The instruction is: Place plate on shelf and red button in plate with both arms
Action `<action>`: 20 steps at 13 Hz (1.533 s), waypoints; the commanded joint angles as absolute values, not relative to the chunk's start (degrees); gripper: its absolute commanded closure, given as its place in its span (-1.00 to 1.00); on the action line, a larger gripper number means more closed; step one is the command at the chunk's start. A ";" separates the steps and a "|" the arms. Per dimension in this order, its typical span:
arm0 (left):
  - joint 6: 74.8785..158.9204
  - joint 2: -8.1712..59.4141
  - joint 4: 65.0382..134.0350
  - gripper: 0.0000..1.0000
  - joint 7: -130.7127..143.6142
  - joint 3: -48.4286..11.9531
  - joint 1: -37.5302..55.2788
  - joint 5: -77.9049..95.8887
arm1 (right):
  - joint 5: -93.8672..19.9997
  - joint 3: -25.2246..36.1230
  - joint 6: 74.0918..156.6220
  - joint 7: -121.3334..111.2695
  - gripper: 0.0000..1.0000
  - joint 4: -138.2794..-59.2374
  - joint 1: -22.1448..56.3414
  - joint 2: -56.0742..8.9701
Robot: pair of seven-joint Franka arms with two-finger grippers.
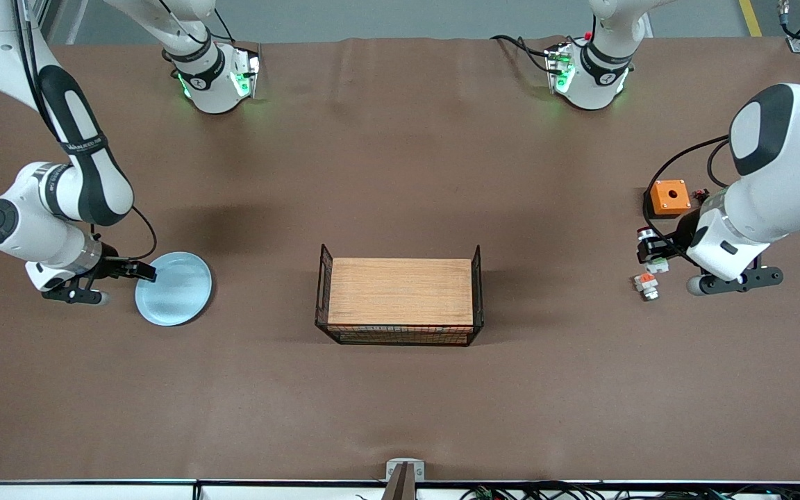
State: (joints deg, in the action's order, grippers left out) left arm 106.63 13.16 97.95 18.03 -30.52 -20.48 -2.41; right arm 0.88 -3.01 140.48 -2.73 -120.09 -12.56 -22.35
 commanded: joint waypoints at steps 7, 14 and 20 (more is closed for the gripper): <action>105.47 13.36 97.29 1.00 19.42 -30.67 -18.11 -1.84 | 2.46 -3.43 146.25 -3.34 -0.51 -120.24 -15.21 -27.77; 106.08 16.17 96.15 1.00 19.25 -30.67 -16.26 -2.64 | 2.37 -3.52 146.07 -3.34 0.19 -119.97 -15.29 -28.30; 106.08 16.88 95.80 1.00 19.34 -30.59 -16.17 -2.55 | 2.11 -3.60 146.07 -3.25 0.94 -119.53 -14.68 -28.83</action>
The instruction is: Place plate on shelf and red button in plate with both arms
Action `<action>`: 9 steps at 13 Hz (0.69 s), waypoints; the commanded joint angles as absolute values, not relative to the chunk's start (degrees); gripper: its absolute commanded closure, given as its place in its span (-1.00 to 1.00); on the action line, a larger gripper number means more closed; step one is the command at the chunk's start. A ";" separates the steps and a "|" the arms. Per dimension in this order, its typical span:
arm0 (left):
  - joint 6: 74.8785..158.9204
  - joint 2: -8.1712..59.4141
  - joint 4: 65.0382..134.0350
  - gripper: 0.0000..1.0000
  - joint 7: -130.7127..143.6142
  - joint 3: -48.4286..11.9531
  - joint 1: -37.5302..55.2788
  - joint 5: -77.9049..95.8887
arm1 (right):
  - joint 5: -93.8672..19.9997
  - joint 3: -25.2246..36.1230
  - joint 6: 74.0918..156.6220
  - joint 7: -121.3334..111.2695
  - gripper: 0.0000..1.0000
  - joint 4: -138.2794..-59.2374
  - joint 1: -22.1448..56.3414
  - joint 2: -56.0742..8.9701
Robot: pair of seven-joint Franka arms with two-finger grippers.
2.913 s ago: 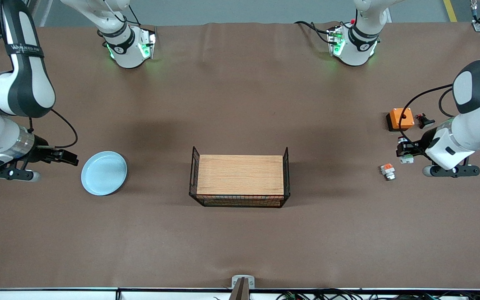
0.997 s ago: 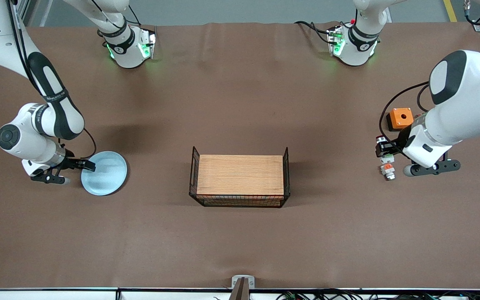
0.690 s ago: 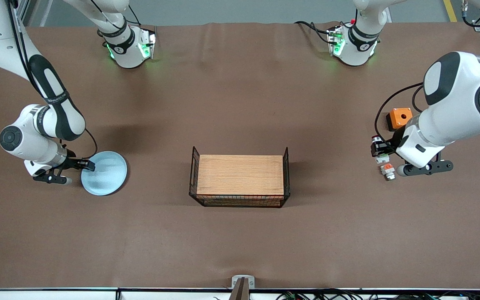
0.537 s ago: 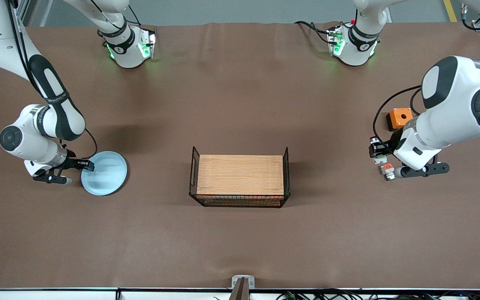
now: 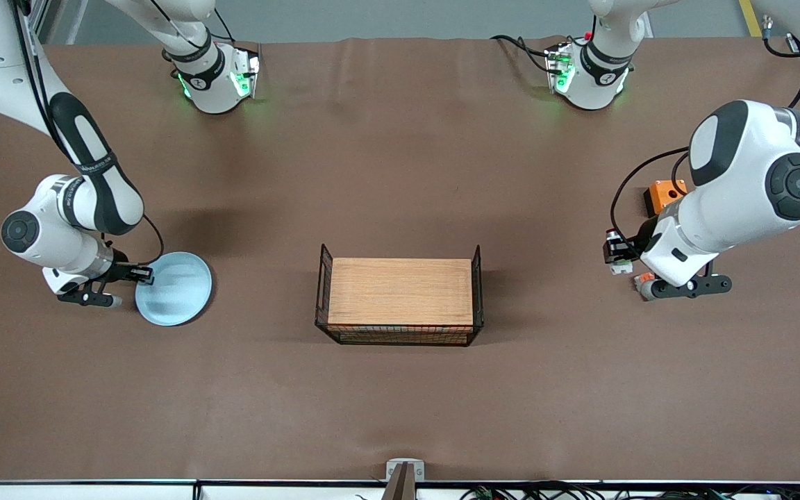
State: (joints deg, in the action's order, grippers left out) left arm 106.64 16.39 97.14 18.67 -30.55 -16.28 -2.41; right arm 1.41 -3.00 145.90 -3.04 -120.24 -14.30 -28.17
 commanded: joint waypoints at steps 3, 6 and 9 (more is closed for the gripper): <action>106.08 16.96 95.71 1.00 19.25 -30.59 -16.17 -2.55 | 1.93 -3.69 145.99 -3.16 0.99 -119.44 -14.59 -28.74; 106.69 18.02 95.63 1.00 19.25 -30.50 -16.17 -2.72 | 1.93 -3.87 145.29 -3.08 0.99 -119.44 -14.50 -28.48; 107.14 17.84 95.62 1.00 19.25 -30.50 -16.26 -2.64 | 1.93 -4.04 141.96 -3.16 0.99 -119.44 -14.41 -25.85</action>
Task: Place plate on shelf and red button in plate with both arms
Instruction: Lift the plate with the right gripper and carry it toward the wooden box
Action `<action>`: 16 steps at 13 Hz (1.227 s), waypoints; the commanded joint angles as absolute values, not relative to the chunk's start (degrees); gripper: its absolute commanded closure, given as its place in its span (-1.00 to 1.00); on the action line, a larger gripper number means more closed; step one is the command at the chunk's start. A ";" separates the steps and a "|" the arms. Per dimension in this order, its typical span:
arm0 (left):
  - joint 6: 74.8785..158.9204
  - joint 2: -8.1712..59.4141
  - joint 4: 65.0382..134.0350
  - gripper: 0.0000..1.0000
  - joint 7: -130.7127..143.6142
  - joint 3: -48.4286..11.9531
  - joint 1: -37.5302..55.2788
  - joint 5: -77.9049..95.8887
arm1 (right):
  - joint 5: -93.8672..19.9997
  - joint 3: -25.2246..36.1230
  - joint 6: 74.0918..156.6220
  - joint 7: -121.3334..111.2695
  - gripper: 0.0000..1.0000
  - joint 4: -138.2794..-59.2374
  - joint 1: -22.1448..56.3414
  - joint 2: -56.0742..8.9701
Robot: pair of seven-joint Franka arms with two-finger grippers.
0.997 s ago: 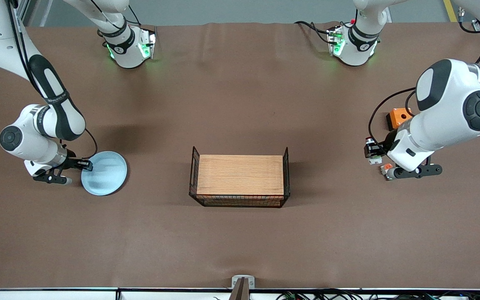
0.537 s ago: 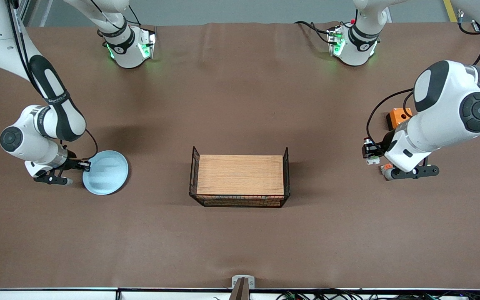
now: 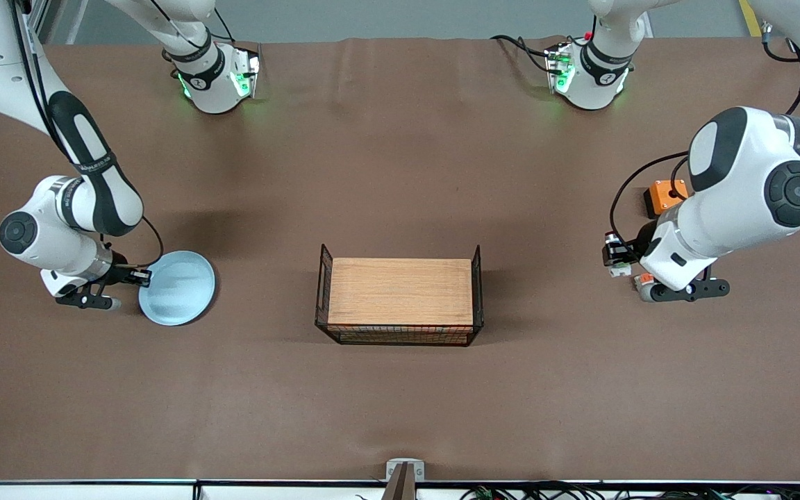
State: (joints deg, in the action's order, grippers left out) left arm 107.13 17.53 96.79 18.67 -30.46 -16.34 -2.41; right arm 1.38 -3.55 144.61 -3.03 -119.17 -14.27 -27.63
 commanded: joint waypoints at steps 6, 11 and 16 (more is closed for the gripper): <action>106.44 16.18 95.80 1.00 19.42 -30.50 -16.79 -2.55 | 1.50 -4.22 129.93 -2.37 0.99 -117.87 -12.83 -17.42; 105.47 15.47 95.71 1.00 19.42 -30.59 -16.79 -2.64 | -0.60 -4.22 111.22 0.60 0.99 -110.84 -10.12 -10.83; 105.03 15.82 94.92 1.00 19.69 -30.15 -16.88 -2.64 | -2.02 -4.31 95.48 15.08 0.99 -109.16 -3.18 0.06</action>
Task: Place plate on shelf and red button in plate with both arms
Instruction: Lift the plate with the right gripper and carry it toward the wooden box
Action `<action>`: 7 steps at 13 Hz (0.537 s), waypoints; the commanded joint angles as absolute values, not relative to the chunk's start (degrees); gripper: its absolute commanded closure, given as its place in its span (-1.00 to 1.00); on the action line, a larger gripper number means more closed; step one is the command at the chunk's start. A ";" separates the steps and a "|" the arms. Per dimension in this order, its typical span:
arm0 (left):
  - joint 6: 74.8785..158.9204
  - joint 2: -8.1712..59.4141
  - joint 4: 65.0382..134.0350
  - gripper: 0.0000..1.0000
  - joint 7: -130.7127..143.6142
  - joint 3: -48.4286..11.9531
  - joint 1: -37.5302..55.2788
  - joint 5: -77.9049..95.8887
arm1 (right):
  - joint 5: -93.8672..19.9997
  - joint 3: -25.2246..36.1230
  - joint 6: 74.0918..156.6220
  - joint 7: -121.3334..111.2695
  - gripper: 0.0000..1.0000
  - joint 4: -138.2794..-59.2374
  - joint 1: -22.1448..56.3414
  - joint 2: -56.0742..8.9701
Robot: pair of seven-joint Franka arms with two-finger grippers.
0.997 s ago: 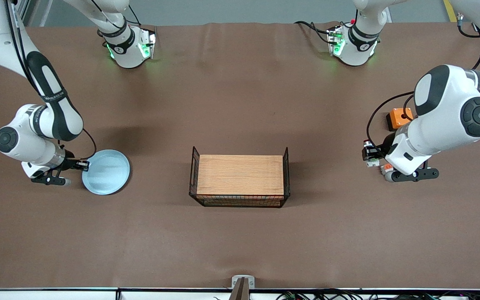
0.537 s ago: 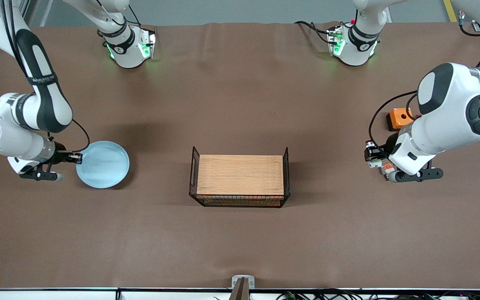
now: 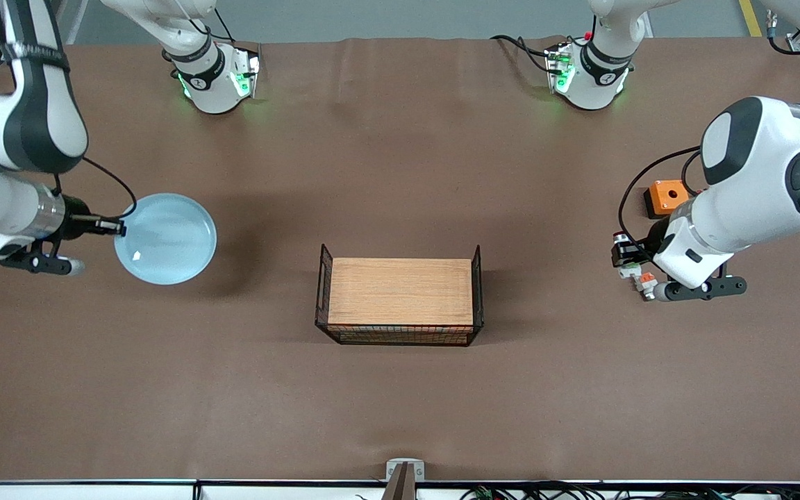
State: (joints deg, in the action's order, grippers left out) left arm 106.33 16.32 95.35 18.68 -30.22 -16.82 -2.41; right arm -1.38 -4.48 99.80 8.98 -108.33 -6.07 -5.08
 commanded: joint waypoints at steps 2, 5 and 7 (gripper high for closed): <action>105.03 15.82 94.57 1.00 20.13 -30.15 -16.96 -2.64 | -4.90 -4.31 89.58 23.95 0.99 -109.16 0.77 4.46; 105.03 15.82 94.48 1.00 20.39 -30.15 -16.70 -2.55 | -6.59 -4.39 87.37 38.97 0.99 -108.46 7.01 9.57; 105.38 15.91 95.01 1.00 21.00 -30.23 -16.44 -2.64 | -6.86 -4.39 85.18 50.21 0.99 -107.41 12.54 10.55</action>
State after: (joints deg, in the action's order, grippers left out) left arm 106.21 16.35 95.14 19.73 -30.12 -16.74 -2.41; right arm -5.96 -4.89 86.85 41.16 -107.83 8.16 9.18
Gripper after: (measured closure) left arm 0.586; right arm 0.969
